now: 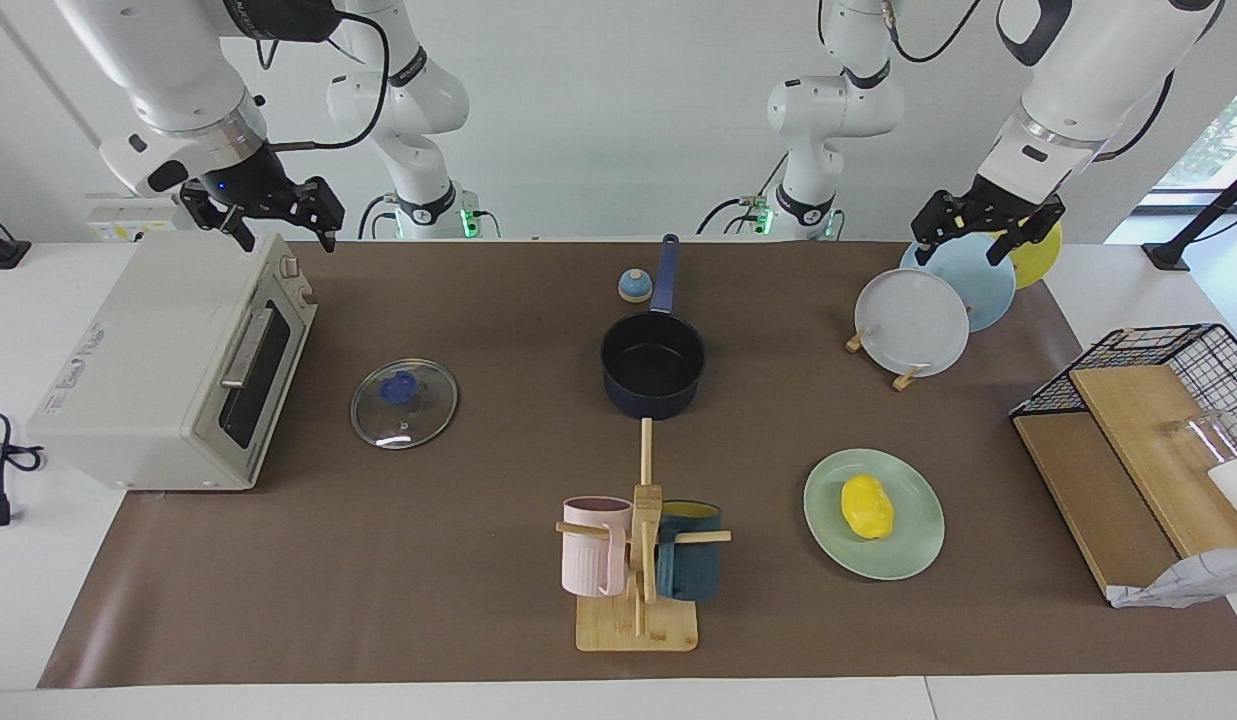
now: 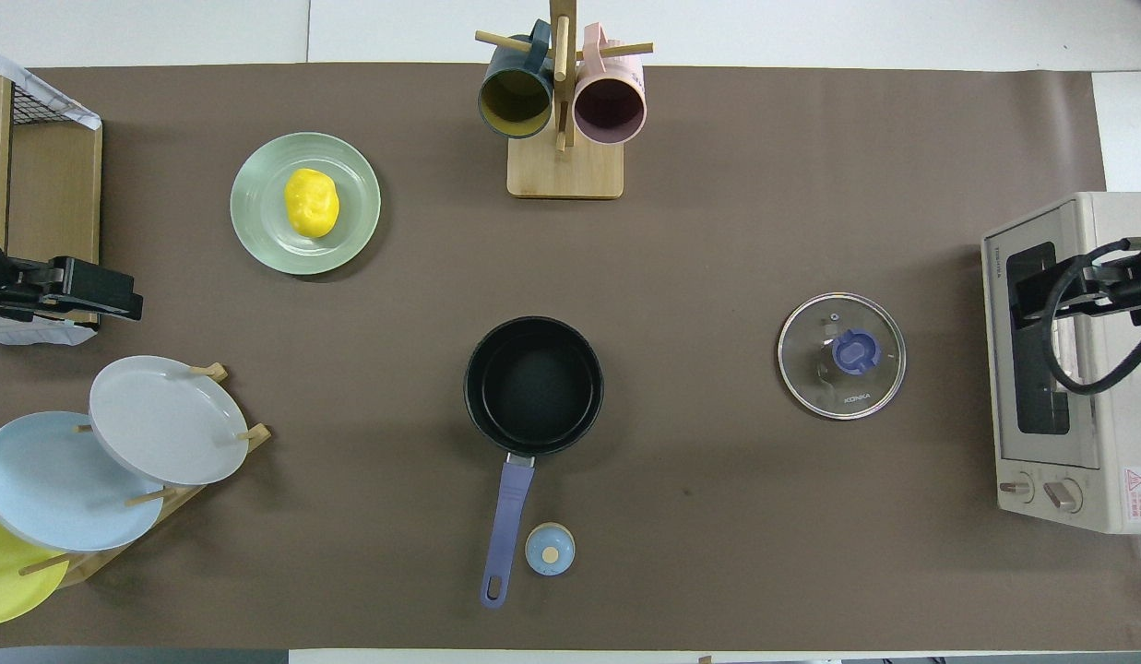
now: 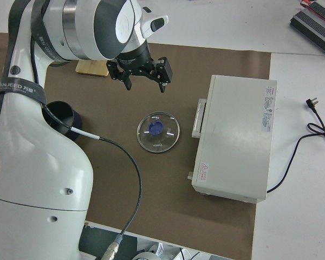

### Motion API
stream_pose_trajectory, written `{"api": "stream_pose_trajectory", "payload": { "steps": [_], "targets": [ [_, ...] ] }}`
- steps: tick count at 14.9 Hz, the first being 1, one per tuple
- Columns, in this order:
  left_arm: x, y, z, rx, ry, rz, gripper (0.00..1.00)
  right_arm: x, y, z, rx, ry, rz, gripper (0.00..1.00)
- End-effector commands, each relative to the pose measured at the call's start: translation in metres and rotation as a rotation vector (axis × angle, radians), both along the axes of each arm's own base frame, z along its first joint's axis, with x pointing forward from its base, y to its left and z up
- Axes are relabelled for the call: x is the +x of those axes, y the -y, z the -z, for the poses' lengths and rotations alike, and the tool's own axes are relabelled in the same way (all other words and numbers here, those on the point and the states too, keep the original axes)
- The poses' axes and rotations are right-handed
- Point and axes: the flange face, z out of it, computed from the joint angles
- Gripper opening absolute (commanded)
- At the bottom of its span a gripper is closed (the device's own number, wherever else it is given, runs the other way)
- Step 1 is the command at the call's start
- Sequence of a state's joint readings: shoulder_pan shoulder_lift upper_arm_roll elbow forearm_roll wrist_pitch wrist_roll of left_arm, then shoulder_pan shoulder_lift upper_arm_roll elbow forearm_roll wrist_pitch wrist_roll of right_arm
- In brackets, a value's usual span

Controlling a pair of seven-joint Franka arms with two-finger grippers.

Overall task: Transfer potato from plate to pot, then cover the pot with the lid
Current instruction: 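Move the left gripper out from rest toward the green plate, then lower the left gripper onto the yellow potato and close it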

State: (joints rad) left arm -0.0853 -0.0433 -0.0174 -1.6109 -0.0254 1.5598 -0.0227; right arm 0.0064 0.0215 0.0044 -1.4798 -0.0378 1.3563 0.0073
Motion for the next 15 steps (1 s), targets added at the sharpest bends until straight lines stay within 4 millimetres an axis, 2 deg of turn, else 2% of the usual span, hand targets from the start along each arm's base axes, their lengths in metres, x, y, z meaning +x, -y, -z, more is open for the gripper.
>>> {"api": "stream_pose_trajectory", "payload": {
  "steps": [1,5,7,9,12,13,14,15],
  "targets": [
    [0.017,0.009,0.019,-0.01,0.009,0.015,1.0,-0.004,0.002,0.0,0.017,0.013,0.02,1.0],
    [0.067,0.019,0.074,-0.061,-0.019,0.004,1.0,-0.004,0.001,0.0,0.017,0.013,0.018,1.0],
    [0.108,0.028,0.109,-0.065,-0.038,0.006,1.0,-0.004,0.001,0.0,0.017,0.013,0.018,1.0],
    [0.137,0.046,0.148,-0.064,-0.01,0.02,1.0,-0.004,0.002,0.0,0.017,0.013,0.02,1.0],
    [0.166,0.051,0.206,-0.059,0.016,-0.007,1.0,-0.004,0.001,0.0,0.017,0.013,0.018,1.0],
    [0.176,0.061,0.219,-0.045,0.027,0.008,1.0,-0.004,0.001,0.0,0.017,0.013,0.018,1.0],
    [0.187,0.062,0.23,-0.021,0.041,0.021,1.0,-0.004,0.001,0.0,0.017,0.013,0.018,1.0],
    [0.189,0.062,0.236,-0.008,0.043,0.025,1.0,-0.004,0.002,0.0,0.017,0.013,0.02,1.0]
  ]
}}
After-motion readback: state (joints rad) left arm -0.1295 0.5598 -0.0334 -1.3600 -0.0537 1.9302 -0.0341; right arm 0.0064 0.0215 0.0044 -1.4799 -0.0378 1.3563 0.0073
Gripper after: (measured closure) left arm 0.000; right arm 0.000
